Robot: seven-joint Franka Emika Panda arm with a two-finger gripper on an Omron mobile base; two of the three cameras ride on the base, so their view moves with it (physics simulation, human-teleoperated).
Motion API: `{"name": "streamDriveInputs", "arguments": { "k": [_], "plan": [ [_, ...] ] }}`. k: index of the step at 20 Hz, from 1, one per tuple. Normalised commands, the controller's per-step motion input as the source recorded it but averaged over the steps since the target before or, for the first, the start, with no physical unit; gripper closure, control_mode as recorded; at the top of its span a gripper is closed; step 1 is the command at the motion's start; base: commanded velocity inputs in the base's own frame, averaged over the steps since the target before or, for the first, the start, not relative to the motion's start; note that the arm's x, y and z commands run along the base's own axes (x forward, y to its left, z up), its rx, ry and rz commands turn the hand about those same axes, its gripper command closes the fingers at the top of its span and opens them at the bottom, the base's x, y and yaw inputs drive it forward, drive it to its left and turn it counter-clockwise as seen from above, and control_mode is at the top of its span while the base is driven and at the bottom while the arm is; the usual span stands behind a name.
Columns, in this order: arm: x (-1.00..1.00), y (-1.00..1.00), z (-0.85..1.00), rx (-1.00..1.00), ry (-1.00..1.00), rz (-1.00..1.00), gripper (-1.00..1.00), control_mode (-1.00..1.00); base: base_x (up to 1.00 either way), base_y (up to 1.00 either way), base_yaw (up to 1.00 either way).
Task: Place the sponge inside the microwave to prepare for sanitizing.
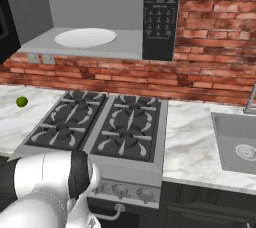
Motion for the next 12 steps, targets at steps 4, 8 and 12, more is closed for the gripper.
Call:
{"name": "streamDriveInputs", "arguments": {
  "k": [4, 8, 12],
  "plan": [
    [0.27, -0.37, 0.09, 0.00, 0.09, 0.00, -1.00, -1.00, 0.00, 0.00, 0.00],
    [0.49, -0.38, 0.00, -0.04, 0.21, -0.08, -1.00, -1.00, 0.00, 0.00, 0.00],
    [0.65, -0.25, -0.21, -0.20, 0.35, -0.23, -1.00, -1.00, 0.00, 0.00, 0.00]
  ]
}}
